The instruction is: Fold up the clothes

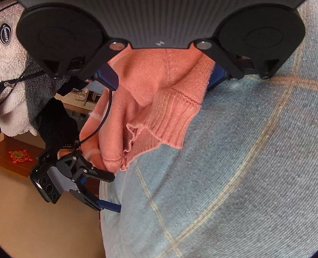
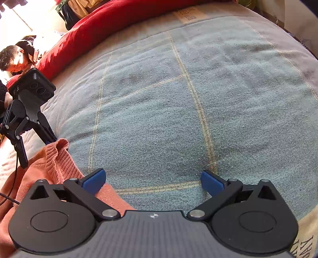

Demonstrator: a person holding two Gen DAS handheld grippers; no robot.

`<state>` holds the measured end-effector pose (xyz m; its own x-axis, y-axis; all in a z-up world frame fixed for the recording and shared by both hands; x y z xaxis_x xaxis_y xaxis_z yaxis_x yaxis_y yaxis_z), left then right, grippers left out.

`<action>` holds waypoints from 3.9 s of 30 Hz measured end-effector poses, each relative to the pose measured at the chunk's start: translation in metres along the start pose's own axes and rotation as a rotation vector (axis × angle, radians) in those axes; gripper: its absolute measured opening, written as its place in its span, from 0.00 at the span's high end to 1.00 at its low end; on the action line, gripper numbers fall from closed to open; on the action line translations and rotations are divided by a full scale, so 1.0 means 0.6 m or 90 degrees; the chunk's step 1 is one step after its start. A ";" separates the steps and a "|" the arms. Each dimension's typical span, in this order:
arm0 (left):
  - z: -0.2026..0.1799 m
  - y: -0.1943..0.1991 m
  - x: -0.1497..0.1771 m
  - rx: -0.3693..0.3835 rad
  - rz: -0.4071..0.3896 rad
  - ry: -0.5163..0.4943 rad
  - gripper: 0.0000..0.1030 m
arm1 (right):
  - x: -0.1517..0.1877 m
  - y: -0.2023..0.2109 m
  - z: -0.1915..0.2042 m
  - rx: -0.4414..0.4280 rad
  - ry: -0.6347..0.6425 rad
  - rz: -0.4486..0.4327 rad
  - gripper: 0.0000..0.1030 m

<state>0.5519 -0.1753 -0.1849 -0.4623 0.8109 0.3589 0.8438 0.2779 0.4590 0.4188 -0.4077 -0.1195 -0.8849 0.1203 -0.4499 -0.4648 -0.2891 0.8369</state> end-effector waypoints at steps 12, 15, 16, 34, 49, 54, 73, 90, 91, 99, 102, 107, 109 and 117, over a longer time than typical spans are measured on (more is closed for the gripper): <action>-0.003 -0.003 0.012 -0.094 -0.090 0.015 0.85 | -0.001 -0.002 0.003 0.014 0.011 -0.008 0.00; -0.026 -0.008 0.011 -0.138 -0.090 -0.006 0.85 | -0.004 -0.005 0.007 0.023 0.017 -0.003 0.00; -0.036 -0.011 0.011 -0.160 -0.091 -0.015 0.85 | -0.005 -0.005 0.007 0.023 0.018 -0.001 0.00; -0.129 -0.059 0.002 -0.276 -0.124 -0.065 0.85 | -0.015 0.081 0.072 -0.254 -0.052 0.011 0.02; -0.148 -0.064 0.000 -0.277 -0.152 -0.061 0.85 | 0.039 0.020 -0.014 -0.379 -0.274 0.086 0.01; -0.140 -0.059 0.008 -0.272 -0.156 -0.058 0.85 | 0.034 -0.070 -0.042 -0.490 -0.384 0.145 0.00; -0.112 -0.030 0.054 -0.261 -0.219 -0.025 0.85 | 0.049 -0.069 -0.041 -0.386 -0.368 0.184 0.76; -0.120 0.155 0.256 -0.307 -0.556 0.047 0.91 | -0.116 0.059 0.096 -0.199 -0.016 0.035 0.76; -0.119 0.164 0.257 -0.315 -0.577 0.052 0.92 | -0.131 0.058 0.103 -0.189 0.005 0.027 0.76; -0.073 0.235 0.232 -0.384 -0.695 0.091 0.92 | -0.249 0.031 0.143 -0.114 0.118 -0.038 0.78; -0.049 0.257 0.204 -0.399 -0.709 0.098 0.91 | -0.283 0.006 0.142 -0.085 0.130 -0.048 0.81; 0.001 0.279 0.190 -0.411 -0.711 0.124 0.91 | -0.338 -0.051 0.130 -0.067 0.123 -0.054 0.94; 0.024 0.274 0.185 -0.406 -0.709 0.141 0.89 | -0.341 -0.083 0.127 -0.049 0.125 -0.032 0.94; 0.052 0.244 0.212 -0.387 -0.710 0.182 0.72 | -0.261 -0.063 0.119 -0.037 0.083 -0.012 0.62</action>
<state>0.6251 -0.0156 -0.0974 -0.9349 0.1372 -0.3274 -0.2530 0.3894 0.8857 0.5726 -0.3480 -0.0582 -0.8633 0.0034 -0.5048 -0.4751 -0.3434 0.8102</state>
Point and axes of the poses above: each gripper's, at about its wrist camera, not at the fingertips, and y roughly against the way its jaws point, z to its left, x to its underside, the point moved 4 cm from there along -y, roughly the way its jaws point, and after that the axes turned 8 degrees about y, right-handed, at the moved point
